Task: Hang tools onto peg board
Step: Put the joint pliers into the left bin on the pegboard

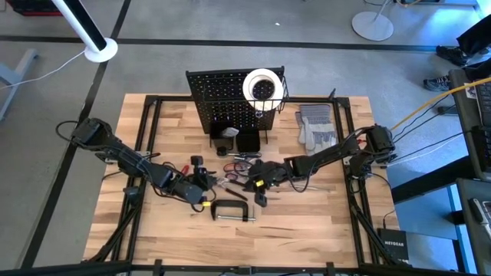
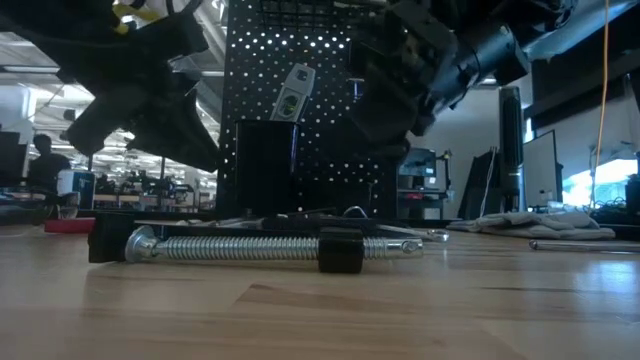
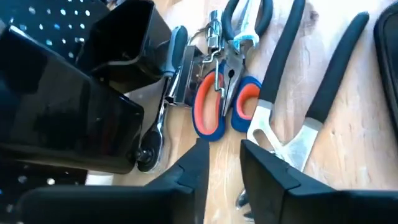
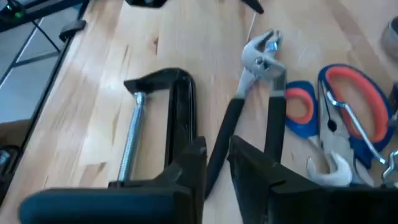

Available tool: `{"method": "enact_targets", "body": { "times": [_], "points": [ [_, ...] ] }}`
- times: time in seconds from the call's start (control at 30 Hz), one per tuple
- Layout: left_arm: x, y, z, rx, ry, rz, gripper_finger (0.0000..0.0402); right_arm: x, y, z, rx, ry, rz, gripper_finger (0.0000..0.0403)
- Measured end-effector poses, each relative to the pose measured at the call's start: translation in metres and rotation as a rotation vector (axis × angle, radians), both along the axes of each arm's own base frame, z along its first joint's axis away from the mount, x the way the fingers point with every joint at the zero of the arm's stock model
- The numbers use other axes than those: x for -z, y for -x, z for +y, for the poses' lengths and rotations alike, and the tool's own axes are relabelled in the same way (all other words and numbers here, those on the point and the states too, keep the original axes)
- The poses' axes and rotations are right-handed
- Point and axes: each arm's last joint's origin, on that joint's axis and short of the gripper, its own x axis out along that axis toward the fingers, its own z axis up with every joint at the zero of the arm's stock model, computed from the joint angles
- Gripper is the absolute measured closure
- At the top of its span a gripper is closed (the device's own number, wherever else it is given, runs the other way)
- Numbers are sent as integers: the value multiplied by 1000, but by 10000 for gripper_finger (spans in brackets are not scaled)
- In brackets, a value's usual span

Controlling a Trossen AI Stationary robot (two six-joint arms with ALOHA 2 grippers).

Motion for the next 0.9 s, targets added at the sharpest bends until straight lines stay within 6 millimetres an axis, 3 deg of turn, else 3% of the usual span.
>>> {"method": "enact_targets", "body": {
  "times": [0.1,0.23,0.4,0.53,0.77,0.9],
  "points": [
    [1,1,-2,-13,88,-15,337,1,1,0,1,8,11,338],
    [2,-1,-1,-54,234,-28,333,6,-1,-1,25,66,12,309],
    [3,-2,1,-111,342,-48,306,27,-3,-2,-13,205,51,254],
    [3,-2,2,-126,357,-56,291,43,-5,-4,10,256,87,234],
    [3,-2,2,-128,360,-59,288,59,-7,-4,20,292,114,251],
    [3,-2,2,-128,361,-60,288,59,-7,-4,35,307,114,292]
  ]
}}
